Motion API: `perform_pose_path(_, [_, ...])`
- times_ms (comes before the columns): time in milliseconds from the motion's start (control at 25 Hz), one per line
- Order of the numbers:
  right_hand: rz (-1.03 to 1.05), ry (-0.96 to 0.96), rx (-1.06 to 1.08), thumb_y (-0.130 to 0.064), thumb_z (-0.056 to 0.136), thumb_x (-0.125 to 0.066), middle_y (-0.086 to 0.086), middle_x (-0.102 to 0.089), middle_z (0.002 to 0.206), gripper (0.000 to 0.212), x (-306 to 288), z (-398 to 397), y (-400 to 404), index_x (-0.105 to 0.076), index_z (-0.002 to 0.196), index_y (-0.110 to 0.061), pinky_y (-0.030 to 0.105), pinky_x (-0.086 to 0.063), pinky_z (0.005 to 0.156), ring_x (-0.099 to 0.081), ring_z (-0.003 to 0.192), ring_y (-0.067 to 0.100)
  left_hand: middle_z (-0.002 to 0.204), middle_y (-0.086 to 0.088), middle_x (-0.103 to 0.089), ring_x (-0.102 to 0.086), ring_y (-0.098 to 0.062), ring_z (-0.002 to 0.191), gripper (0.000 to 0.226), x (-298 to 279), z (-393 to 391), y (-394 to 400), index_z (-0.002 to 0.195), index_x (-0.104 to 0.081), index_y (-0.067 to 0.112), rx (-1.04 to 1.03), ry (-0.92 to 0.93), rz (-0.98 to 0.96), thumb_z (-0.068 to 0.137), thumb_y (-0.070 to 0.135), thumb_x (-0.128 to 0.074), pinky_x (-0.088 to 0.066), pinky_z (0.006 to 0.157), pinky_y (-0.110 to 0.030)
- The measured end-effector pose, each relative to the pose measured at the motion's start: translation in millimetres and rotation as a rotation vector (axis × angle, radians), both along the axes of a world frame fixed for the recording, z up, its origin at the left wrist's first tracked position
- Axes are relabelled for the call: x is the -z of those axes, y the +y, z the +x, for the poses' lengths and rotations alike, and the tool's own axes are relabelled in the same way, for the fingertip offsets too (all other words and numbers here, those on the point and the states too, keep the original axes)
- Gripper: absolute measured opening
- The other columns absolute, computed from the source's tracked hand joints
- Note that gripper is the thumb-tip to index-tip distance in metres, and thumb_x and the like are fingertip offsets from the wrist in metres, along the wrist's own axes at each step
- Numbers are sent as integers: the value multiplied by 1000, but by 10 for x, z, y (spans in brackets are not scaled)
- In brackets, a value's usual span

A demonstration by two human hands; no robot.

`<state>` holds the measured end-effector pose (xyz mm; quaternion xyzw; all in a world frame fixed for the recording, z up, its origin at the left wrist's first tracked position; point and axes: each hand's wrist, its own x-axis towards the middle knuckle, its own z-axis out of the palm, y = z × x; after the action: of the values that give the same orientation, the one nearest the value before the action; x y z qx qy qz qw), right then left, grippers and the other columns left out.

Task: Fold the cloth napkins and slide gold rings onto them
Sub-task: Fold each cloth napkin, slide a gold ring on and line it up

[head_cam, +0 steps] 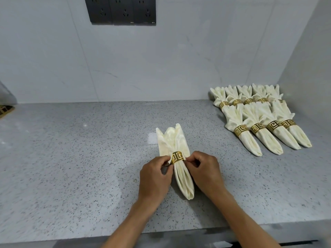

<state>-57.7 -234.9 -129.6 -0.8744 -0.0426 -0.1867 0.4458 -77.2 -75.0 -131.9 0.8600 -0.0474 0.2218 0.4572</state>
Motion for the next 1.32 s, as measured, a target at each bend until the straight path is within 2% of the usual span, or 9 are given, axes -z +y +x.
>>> perform_pose_path(160, [-242,19,-91,-25,85,-74,-16,-65,81,6,-106,-59,-33,-69,88,-25,29,-50,63,-57,72,4,108,11,-71,-64,1,95,29,-35,-47,89,118,-70,20,7,43,-64,89,24,-70,-57,86,-29])
perform_pose_path(280, [-279,155,-133,-21,93,-61,-14,-61,110,28,-419,111,-250,-60,120,-27,25,-47,82,-58,95,5,117,12,-65,-60,-2,106,26,-195,96,308,120,-64,25,9,75,-154,96,18,-59,-54,93,-36])
perform_pose_path(440, [-500,14,-158,-12,98,-48,-3,-54,141,51,-703,581,-119,-40,145,-30,35,-47,95,-57,119,20,140,6,-50,-42,-15,131,54,-449,670,429,139,-50,24,106,119,186,91,-2,-53,-38,110,-38])
perform_pose_path(600, [-823,-109,-134,-24,96,-54,1,-70,96,17,-769,761,75,-65,108,-21,33,-46,68,-64,88,23,112,7,-69,-61,-10,103,24,-555,885,480,111,-71,22,132,24,332,89,14,-69,-51,95,-35])
perform_pose_path(800, [-629,-66,17,-31,96,-56,-3,-66,85,11,-618,337,-327,-62,99,-21,33,-43,61,-58,76,19,92,16,-70,-64,3,81,19,-493,572,836,96,-73,25,145,33,161,80,16,-80,-56,76,-21])
perform_pose_path(920, [-501,17,198,-56,95,-49,-11,-58,81,35,-482,-28,-149,-57,97,-21,30,-48,59,-56,67,12,104,22,-55,-57,2,92,34,-320,245,800,105,-59,33,-1,106,66,79,28,-80,-50,74,-17])
perform_pose_path(1040, [-673,134,176,-78,87,-37,-8,-56,67,62,-398,-254,342,-59,77,-21,25,-41,50,-50,53,10,97,23,-56,-55,4,91,16,-144,69,637,93,-61,35,145,176,245,83,36,-74,-49,81,-20])
perform_pose_path(1200, [-726,241,157,-51,96,-46,3,-64,89,40,-351,-277,565,-63,96,-15,31,-42,60,-59,71,20,92,26,-59,-49,9,90,6,-96,13,542,89,-68,36,259,155,470,89,30,-69,-36,75,-12])
perform_pose_path(1320, [-609,235,196,-42,97,-44,1,-61,85,28,-466,-350,153,-55,87,-18,32,-37,60,-54,68,20,96,27,-60,-51,5,92,9,-125,78,378,94,-69,37,316,151,532,91,29,-66,-39,78,-11])
